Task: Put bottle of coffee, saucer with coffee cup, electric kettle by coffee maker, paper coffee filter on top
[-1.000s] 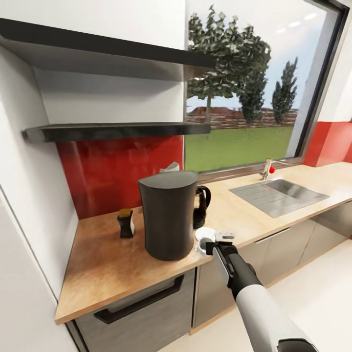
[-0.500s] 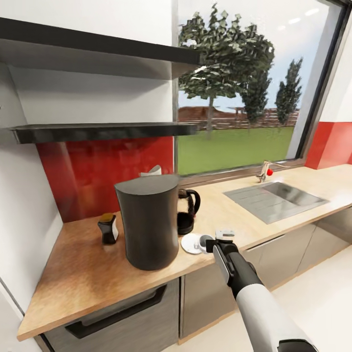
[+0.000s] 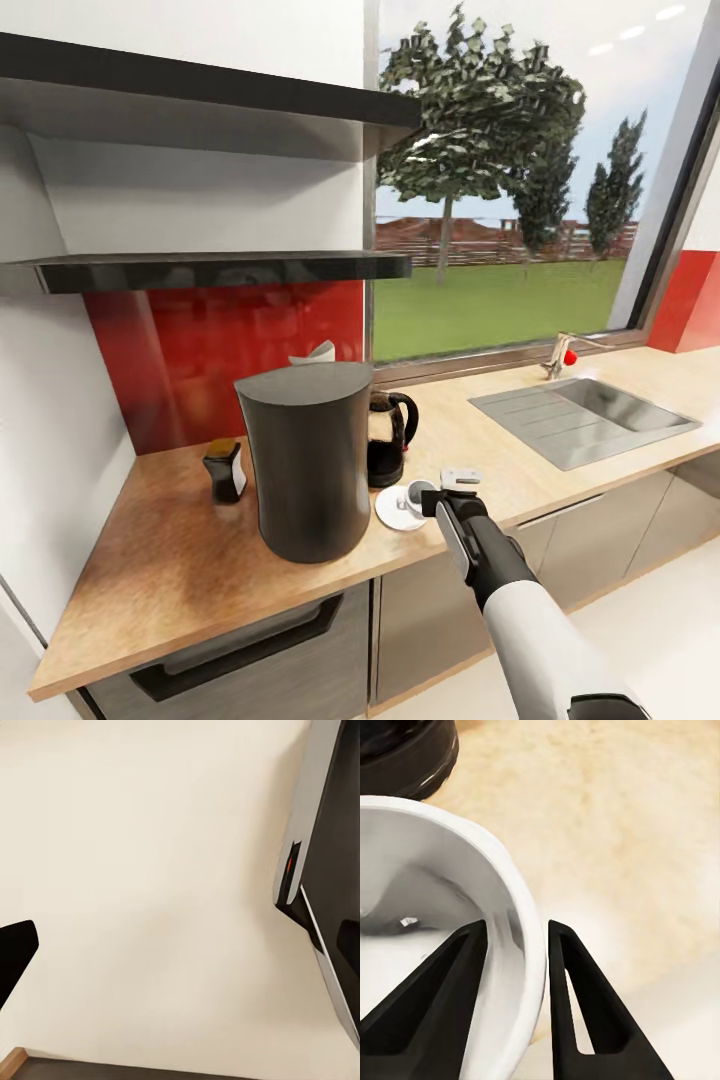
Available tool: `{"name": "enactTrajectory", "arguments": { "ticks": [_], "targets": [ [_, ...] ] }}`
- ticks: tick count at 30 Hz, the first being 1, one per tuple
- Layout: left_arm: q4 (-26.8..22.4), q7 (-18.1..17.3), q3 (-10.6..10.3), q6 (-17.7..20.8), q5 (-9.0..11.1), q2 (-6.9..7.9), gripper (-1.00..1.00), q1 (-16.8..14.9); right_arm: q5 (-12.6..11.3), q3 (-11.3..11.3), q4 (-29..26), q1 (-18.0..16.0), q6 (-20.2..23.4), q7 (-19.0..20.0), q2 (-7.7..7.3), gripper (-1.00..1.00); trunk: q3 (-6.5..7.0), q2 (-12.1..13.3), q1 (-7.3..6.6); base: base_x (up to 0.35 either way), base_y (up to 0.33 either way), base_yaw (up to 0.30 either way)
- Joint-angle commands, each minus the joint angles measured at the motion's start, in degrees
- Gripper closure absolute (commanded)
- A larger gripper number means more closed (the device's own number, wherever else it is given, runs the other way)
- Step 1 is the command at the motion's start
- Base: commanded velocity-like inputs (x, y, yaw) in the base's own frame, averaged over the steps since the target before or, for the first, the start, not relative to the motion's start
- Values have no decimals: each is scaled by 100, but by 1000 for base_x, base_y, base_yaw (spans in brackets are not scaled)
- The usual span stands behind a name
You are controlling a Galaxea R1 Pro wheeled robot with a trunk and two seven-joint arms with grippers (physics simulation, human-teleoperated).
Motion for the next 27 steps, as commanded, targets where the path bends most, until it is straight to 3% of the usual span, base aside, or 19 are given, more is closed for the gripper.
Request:
{"name": "enactTrajectory", "arguments": {
  "ticks": [1,7,14,20,27],
  "targets": [
    [5,17,46,-23,-61,-3,-100,0,12,-17,0,0,26,6,6,100,0,-3,2,0,0,0],
    [5,17,53,-23,-61,-7,-100,0,19,-9,31,0,26,6,6,100,0,-3,2,28,0,0],
    [13,17,55,-23,-61,-7,-100,3,21,-8,50,0,26,5,6,100,0,-3,2,247,8,58],
    [6,17,55,-23,-61,-7,-100,2,36,-15,57,0,26,2,6,100,0,-3,2,30,0,215],
    [11,17,55,-23,-61,-7,-100,2,38,-17,330,0,26,-3,6,100,0,-3,2,1,0,31]
  ]
}}
